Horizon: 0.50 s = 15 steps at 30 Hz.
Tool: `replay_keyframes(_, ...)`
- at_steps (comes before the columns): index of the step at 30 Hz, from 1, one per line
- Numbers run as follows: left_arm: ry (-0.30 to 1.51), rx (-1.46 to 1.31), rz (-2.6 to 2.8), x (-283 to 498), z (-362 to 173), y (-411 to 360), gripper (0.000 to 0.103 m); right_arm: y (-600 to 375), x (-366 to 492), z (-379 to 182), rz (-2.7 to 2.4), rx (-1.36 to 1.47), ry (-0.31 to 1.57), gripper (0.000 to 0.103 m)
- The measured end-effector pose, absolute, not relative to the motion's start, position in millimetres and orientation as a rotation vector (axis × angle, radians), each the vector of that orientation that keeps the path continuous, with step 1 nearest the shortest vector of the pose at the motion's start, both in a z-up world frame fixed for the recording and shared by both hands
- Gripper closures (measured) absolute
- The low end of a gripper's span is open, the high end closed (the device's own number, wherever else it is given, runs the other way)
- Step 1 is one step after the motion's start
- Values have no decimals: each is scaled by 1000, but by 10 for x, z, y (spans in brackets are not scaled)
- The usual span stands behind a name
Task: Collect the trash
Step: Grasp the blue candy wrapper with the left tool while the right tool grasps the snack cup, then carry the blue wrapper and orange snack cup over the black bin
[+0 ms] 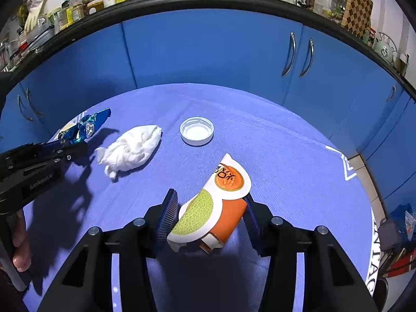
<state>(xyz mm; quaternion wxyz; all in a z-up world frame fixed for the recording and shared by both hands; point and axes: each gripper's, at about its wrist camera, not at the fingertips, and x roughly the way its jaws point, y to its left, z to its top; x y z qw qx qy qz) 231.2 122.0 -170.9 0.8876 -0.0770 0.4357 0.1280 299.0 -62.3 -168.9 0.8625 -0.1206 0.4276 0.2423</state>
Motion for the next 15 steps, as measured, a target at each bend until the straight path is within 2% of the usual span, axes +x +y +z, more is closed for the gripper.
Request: replay_keyframes(15, 888, -97, 177, 1936, -1478, 498, 69, -1154, 2471, -1378, 507, -252, 839, 55)
